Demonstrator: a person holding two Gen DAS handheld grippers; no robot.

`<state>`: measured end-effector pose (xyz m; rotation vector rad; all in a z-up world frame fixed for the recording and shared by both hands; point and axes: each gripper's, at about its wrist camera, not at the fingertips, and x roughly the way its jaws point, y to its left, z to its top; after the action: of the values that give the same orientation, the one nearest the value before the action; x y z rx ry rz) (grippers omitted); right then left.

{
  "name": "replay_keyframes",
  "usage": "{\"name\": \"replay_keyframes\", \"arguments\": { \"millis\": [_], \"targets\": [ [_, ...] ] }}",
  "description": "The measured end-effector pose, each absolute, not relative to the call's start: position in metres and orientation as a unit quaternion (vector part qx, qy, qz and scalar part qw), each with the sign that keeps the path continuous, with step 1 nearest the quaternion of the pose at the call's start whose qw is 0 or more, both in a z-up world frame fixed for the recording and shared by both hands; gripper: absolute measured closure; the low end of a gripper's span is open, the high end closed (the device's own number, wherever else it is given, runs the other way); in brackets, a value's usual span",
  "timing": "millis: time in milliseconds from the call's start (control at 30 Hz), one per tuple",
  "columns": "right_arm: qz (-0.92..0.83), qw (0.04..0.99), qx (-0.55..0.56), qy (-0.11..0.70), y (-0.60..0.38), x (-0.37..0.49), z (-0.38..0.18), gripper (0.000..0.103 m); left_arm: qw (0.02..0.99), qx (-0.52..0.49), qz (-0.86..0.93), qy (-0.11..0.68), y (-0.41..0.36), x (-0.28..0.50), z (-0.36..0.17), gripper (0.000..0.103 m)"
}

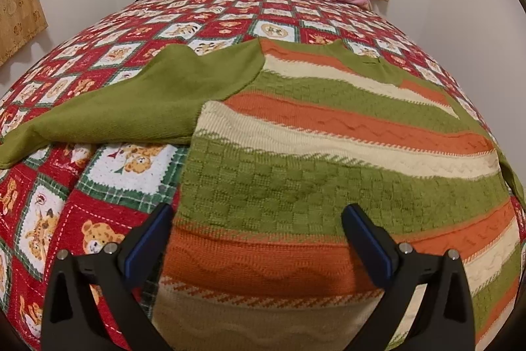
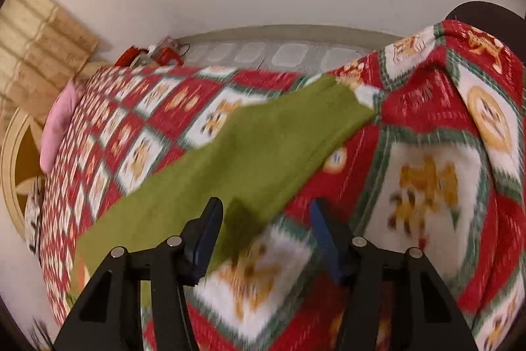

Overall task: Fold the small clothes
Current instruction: 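Grasp the green sleeve cuff with the right tool and fold it across the sweater back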

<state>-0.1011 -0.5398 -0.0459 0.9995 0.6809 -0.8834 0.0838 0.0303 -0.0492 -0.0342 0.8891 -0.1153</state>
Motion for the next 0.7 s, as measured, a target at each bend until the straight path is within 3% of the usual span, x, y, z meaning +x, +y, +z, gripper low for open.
{"name": "replay_keyframes", "arguments": {
  "millis": [67,100,133,200,467,700],
  "targets": [
    [-0.406,0.729,0.460,0.303,-0.553,-0.100,-0.051,0.054,0.901,-0.018,-0.057,0.431,0.031,0.085,-0.049,0.000],
    [-0.409,0.727,0.465,0.298,-0.555,-0.100,-0.053,0.062,0.900,-0.018,-0.057,0.431,0.031,0.085,-0.050,0.000],
    [-0.414,0.723,0.470,0.292,-0.560,-0.103,-0.056,0.080,0.900,-0.018,-0.057,0.431,0.031,0.085,-0.050,0.000],
    [-0.407,0.726,0.474,0.287,-0.565,-0.108,-0.058,0.091,0.900,-0.018,-0.057,0.431,0.030,0.085,-0.050,0.000],
    [-0.363,0.812,0.380,0.256,-0.539,-0.110,0.012,0.096,0.901,-0.019,-0.057,0.430,0.030,0.085,-0.050,0.000],
    [-0.274,0.900,0.231,0.249,-0.427,-0.056,0.107,0.096,0.901,-0.020,-0.058,0.429,0.030,0.085,-0.050,0.000]
  ]
}}
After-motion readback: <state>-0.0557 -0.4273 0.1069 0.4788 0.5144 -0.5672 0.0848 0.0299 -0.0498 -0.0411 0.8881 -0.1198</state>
